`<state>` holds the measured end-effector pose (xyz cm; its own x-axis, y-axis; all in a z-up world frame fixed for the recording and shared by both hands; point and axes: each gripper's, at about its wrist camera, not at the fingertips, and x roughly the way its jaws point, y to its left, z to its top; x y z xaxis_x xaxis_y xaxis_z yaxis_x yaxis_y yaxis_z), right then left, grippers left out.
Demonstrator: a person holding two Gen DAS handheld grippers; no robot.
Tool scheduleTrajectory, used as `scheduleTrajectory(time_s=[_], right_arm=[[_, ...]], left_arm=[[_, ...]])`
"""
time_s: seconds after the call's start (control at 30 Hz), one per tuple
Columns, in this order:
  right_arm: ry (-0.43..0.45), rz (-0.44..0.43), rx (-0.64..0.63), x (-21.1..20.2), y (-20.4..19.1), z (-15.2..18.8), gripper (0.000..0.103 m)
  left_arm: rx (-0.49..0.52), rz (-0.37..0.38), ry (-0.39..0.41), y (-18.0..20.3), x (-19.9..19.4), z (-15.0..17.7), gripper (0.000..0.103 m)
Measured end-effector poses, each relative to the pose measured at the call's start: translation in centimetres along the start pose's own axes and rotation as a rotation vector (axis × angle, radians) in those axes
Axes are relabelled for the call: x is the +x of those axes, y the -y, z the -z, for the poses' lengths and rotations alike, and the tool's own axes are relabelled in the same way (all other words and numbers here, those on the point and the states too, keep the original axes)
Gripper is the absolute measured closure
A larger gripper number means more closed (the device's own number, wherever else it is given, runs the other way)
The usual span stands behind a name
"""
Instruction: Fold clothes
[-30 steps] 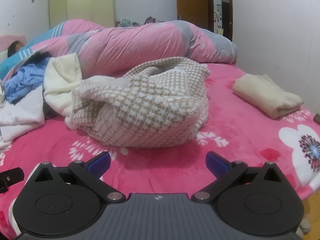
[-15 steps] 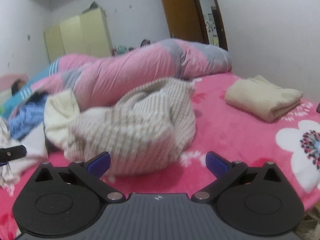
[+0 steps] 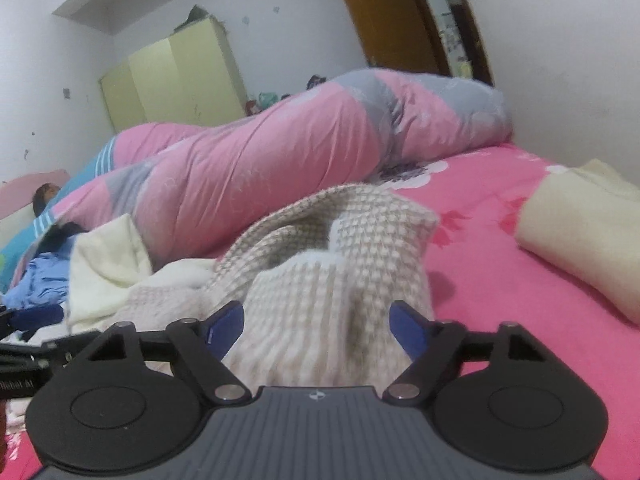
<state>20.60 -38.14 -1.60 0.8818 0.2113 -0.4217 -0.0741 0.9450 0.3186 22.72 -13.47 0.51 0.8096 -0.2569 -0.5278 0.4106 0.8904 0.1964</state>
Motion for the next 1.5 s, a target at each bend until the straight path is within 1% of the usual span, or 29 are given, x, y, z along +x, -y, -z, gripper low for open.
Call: scheduleTrajectory(time_s=[0.03, 0.07, 0.1, 0.13, 0.17, 0.2, 0.23, 0.27, 0.33, 0.4, 0.5, 0.53, 0.63, 0.7, 0.73, 0.83, 0.9, 0.93, 0.97, 1.0, 1.03, 1.1, 1.17, 1.23, 1.3, 1.37, 1.43, 1.47, 1.5], right_arm=[[-0.030, 0.003, 0.009, 1.8, 0.5, -0.1, 0.029], [-0.063, 0.006, 0.020, 3.6, 1.0, -0.2, 0.037], [-0.101, -0.009, 0.061, 4.7, 1.7, 0.3, 0.048], [-0.141, -0.029, 0.110, 5.6, 2.3, 0.8, 0.055], [-0.180, -0.049, 0.158, 6.6, 2.9, 1.4, 0.071], [-0.187, -0.086, 0.215, 6.5, 3.4, 2.0, 0.080], [-0.177, -0.128, 0.248, 5.7, 3.6, 2.8, 0.084], [-0.165, -0.171, 0.276, 4.9, 3.7, 3.6, 0.092], [-0.177, -0.243, 0.268, 3.2, 3.2, 5.3, 0.093], [-0.181, -0.265, 0.210, 0.9, 2.1, 6.9, 0.093], [-0.212, -0.332, 0.202, -2.4, 0.7, 8.6, 0.093], [-0.223, -0.348, 0.199, -3.5, 0.1, 9.1, 0.093], [-0.224, -0.401, 0.239, -6.4, -0.7, 9.5, 0.093], [-0.208, -0.438, 0.281, -8.5, -0.5, 9.5, 0.093], [-0.200, -0.453, 0.298, -9.4, -0.3, 9.5, 0.093], [-0.165, -0.461, 0.352, -12.2, 1.3, 9.9, 0.093], [-0.148, -0.425, 0.398, -14.1, 2.9, 10.9, 0.093], [-0.141, -0.399, 0.419, -15.0, 3.8, 11.5, 0.093], [-0.137, -0.353, 0.434, -15.8, 4.7, 11.9, 0.093], [-0.134, -0.303, 0.448, -16.7, 5.7, 12.4, 0.093], [-0.131, -0.253, 0.461, -17.5, 6.7, 12.8, 0.093], [-0.142, -0.158, 0.480, -18.9, 8.1, 13.5, 0.093], [-0.151, -0.098, 0.492, -19.9, 8.7, 13.6, 0.093], [-0.126, -0.023, 0.448, -20.9, 8.4, 12.6, 0.093], [-0.072, 0.068, 0.358, -22.1, 7.3, 10.7, 0.091], [-0.017, 0.129, 0.293, -22.9, 6.3, 8.8, 0.089], [0.016, 0.156, 0.227, -22.3, 4.9, 7.1, 0.074], [0.032, 0.168, 0.194, -21.9, 4.2, 6.2, 0.058], [0.035, 0.174, 0.153, -21.1, 3.2, 5.4, 0.049]], left_arm=[[0.003, 0.011, -0.026, 0.0, 1.3, -0.2, 0.047], [-0.004, 0.026, -0.059, 0.1, 2.4, -0.3, 0.054], [-0.017, 0.043, -0.101, 0.2, 3.3, 0.0, 0.061], [-0.030, 0.061, -0.143, 0.3, 4.2, 0.3, 0.075], [-0.042, 0.077, -0.183, 0.4, 5.0, 0.7, 0.080], [-0.047, 0.082, -0.205, 0.6, 5.1, 1.2, 0.083], [-0.038, 0.085, -0.217, 0.9, 4.8, 1.8, 0.089], [-0.023, 0.091, -0.219, 1.4, 4.2, 2.4, 0.092], [-0.001, 0.106, -0.225, 2.3, 2.8, 3.4, 0.093], [0.033, 0.131, -0.239, 3.1, 1.4, 4.5, 0.094], [0.068, 0.187, -0.247, 4.2, -1.0, 6.3, 0.096], [0.057, 0.214, -0.244, 4.5, -1.9, 7.0, 0.097], [0.084, 0.254, -0.208, 5.5, -5.1, 9.0, 0.098], [0.066, 0.322, -0.219, 5.7, -7.0, 10.1, 0.097], [0.058, 0.341, -0.217, 5.9, -7.9, 10.6, 0.097], [0.046, 0.353, -0.189, 6.0, -10.6, 12.2, 0.097], [0.011, 0.383, -0.172, 5.0, -12.1, 13.0, 0.095], [-0.030, 0.417, -0.176, 4.2, -12.6, 13.3, 0.087], [-0.072, 0.451, -0.179, 3.4, -13.0, 13.6, 0.076], [-0.111, 0.480, -0.180, 2.7, -13.4, 14.0, 0.073], [-0.129, 0.484, -0.170, 2.2, -13.7, 14.3, 0.069], [-0.142, 0.477, -0.143, 1.3, -14.2, 14.7, 0.067], [-0.139, 0.451, -0.116, 0.8, -14.4, 14.5, 0.063], [-0.163, 0.441, -0.084, 0.0, -14.4, 14.4, 0.059], [-0.184, 0.430, -0.054, -0.5, -14.9, 14.5, 0.055], [-0.201, 0.410, -0.026, -1.2, -14.8, 14.4, 0.051], [-0.212, 0.394, -0.009, -1.4, -14.9, 14.1, 0.049], [-0.218, 0.385, -0.002, -1.7, -14.9, 14.0, 0.049], [-0.221, 0.374, 0.002, -1.7, -14.8, 13.9, 0.049]])
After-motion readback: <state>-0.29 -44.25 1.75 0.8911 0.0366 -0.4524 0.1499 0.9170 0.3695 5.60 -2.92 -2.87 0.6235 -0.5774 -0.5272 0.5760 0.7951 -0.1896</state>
